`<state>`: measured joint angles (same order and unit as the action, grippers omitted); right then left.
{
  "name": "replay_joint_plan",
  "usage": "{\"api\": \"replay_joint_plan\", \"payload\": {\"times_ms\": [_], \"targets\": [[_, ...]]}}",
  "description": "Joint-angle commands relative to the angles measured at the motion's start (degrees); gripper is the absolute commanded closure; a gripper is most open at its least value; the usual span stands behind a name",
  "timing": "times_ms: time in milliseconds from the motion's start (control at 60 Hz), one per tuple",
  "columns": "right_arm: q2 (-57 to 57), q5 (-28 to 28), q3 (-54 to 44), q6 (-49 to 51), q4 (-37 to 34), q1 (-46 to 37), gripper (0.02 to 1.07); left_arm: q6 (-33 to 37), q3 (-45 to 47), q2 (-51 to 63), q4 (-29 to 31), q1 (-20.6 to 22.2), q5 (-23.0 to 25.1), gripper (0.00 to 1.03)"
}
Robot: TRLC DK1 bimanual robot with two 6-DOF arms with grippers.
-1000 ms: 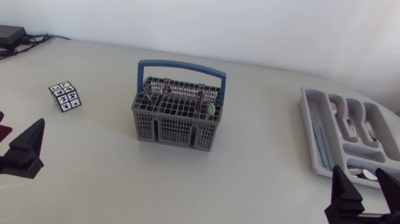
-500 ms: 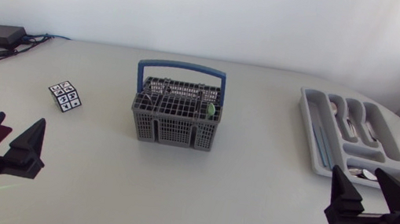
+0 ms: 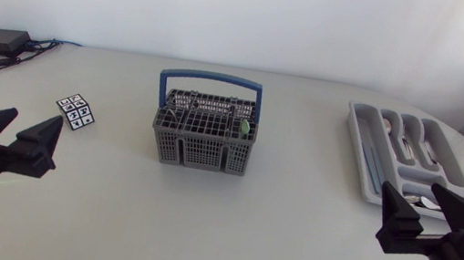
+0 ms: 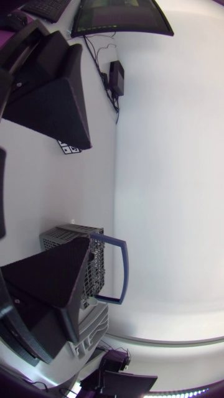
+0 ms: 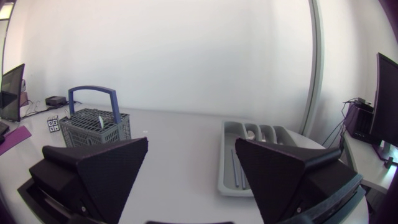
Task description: Transfer all utensils from the basket to the drawer tray.
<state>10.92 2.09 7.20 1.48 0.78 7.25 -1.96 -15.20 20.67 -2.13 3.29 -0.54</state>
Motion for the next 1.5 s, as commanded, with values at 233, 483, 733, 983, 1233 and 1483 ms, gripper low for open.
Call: {"api": "replay_joint_plan", "payload": {"times_ms": [233, 483, 733, 983, 1233, 1483], "targets": [[17.47, 4.15, 8.71, -1.65, 2.83, 6.11, 0.07, -3.76, -12.84, 20.2, 0.55, 5.15, -0.78, 0.1], [28.9, 10.04, 15.56, -2.53, 0.37, 12.79, 0.07, -3.67, -26.19, 34.71, 8.2, 10.86, -1.31, 0.1], [41.11, 12.24, 25.32, -0.16, -10.27, 16.13, 0.07, 8.11, -39.73, 47.63, 17.95, 13.23, -2.72, 0.1], [45.33, 8.99, 28.48, 1.78, -13.78, 17.36, 0.07, 31.49, -46.5, 55.18, 24.02, 16.49, -5.62, 0.1], [47.53, 8.55, 29.71, 12.24, -16.95, 20.35, 0.07, 53.99, -44.39, 59.4, 19.71, 17.8, -4.12, 0.07], [51.57, 3.01, 30.5, 16.28, -19.41, 20.26, 0.07, 71.21, -46.76, 62.65, 21.29, 19.12, -1.49, 0.07]]}}
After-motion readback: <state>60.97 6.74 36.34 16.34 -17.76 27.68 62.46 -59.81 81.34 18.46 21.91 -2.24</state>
